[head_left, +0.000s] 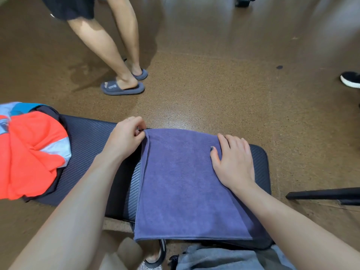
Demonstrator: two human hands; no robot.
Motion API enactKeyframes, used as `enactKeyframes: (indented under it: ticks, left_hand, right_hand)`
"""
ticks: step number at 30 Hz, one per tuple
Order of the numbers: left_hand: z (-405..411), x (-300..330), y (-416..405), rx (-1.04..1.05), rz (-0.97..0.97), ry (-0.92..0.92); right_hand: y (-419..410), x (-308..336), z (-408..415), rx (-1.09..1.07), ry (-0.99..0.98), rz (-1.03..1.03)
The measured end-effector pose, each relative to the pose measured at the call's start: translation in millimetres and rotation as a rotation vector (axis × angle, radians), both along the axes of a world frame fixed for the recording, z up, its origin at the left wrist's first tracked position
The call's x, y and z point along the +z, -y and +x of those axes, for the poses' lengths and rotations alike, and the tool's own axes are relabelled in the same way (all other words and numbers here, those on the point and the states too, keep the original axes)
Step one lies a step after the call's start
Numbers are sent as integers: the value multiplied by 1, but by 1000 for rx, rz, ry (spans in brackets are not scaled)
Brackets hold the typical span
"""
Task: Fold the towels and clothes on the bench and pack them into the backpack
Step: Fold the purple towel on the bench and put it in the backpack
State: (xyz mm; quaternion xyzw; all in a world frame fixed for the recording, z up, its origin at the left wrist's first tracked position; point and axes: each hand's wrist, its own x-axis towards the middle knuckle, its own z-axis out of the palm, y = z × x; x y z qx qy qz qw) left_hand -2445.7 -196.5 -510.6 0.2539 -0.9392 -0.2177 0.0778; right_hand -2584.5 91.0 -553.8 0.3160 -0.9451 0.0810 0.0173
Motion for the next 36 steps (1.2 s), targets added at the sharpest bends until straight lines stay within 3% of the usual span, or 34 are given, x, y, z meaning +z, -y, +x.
enactKeyframes:
  ticks: [6,14,17,21,26,30,36]
  left_hand:
    - [4,-5,-2,129,82,-72]
    - [-1,3,-2,197,121,104]
    - [-2,5,-9,220,193,73]
    - [0,3,-23,98,63,212]
    - [18,12,-41,135,43,180]
    - [52,19,-89,122,-36,160]
    - [128,6,-151,111,-139,375]
  right_hand:
    - [-1,0,0,3,3,-14]
    - [-2,-2,0,13,4,-23]
    - [-2,-1,0,20,2,-25]
    - [-3,-2,0,26,45,-35]
    - [-12,9,-6,26,268,-245]
    - [-55,31,22,52,251,-357]
    - [-140,43,85,-159,313,-384]
